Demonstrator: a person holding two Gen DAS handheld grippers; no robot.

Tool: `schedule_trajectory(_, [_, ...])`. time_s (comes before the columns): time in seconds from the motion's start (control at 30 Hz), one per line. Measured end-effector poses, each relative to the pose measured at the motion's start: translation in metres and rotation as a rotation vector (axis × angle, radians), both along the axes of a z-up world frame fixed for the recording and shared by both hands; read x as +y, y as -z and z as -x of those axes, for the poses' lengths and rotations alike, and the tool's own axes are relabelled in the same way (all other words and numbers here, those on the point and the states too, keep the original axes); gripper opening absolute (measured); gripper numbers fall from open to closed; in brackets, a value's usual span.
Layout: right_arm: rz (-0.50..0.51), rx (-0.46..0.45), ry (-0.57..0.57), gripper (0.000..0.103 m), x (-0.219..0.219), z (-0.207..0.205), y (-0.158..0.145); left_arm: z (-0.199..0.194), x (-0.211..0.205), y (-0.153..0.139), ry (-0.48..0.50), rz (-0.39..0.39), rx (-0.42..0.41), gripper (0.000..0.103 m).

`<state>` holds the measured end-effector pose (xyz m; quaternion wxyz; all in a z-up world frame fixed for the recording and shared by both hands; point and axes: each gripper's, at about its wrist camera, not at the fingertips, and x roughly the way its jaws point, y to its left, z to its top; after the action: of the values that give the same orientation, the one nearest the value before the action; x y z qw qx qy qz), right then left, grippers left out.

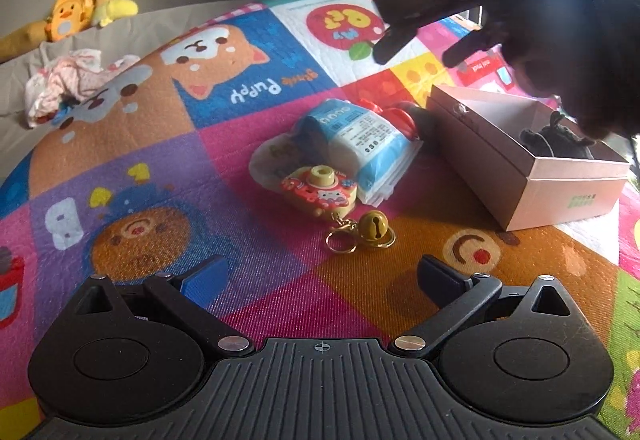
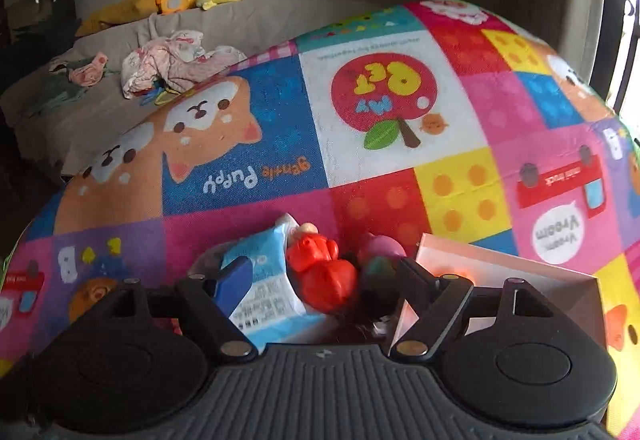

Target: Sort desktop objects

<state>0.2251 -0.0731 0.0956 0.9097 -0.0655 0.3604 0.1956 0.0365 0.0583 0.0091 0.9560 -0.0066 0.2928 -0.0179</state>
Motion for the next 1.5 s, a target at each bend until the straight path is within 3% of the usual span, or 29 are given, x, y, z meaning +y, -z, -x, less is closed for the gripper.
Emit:
schedule_trajectory(0.07, [0.031,0.029,0.087,0.072,0.009,-0.039,0.013,0.0,0.001,0.0,0.003,0.006,-0.005,0.103])
schedule_trajectory(0.13, [0.101,0.042,0.16,0.047,0.013,-0.073,0.027,0.001,0.001,0.0,0.008,0.014,-0.008,0.103])
schedule_trajectory(0.2, [0.16,0.066,0.171,0.04,0.016,-0.092,0.043,0.001,0.004,0.0,0.013,0.029,-0.011,0.103])
schedule_trajectory(0.4, [0.197,0.146,0.096,0.039,0.028,-0.095,0.067,-0.001,0.012,0.001,0.007,0.096,0.01,0.103])
schedule_trajectory(0.5, [0.115,0.204,0.09,0.041,0.023,-0.092,0.063,-0.002,0.013,0.001,0.005,0.105,0.016,0.103])
schedule_trajectory(0.77, [0.077,0.289,-0.186,0.041,0.033,-0.017,0.057,-0.002,0.012,0.003,-0.026,0.092,0.029,0.103])
schedule_trajectory(1.0, [0.099,0.3,-0.235,0.033,-0.004,0.056,0.05,0.002,0.01,0.004,0.03,0.082,0.048,0.103])
schedule_trajectory(1.17, [0.079,0.202,-0.267,0.029,-0.038,0.114,0.049,0.001,0.01,0.006,0.046,0.094,0.07,0.103])
schedule_trajectory(1.27, [0.046,0.182,-0.272,0.031,-0.062,0.143,0.054,0.0,0.007,0.007,0.039,0.082,0.081,0.103])
schedule_trajectory(1.37, [0.084,0.084,-0.226,0.04,-0.081,0.169,0.058,-0.002,0.003,0.006,0.038,0.045,0.086,0.103])
schedule_trajectory(1.43, [0.127,-0.003,-0.174,0.066,-0.096,0.185,0.059,0.0,0.002,0.003,0.042,0.043,0.084,0.103])
schedule_trajectory(1.5, [0.147,-0.066,-0.129,0.076,-0.113,0.197,0.06,0.002,0.002,-0.001,0.037,0.057,0.094,0.103])
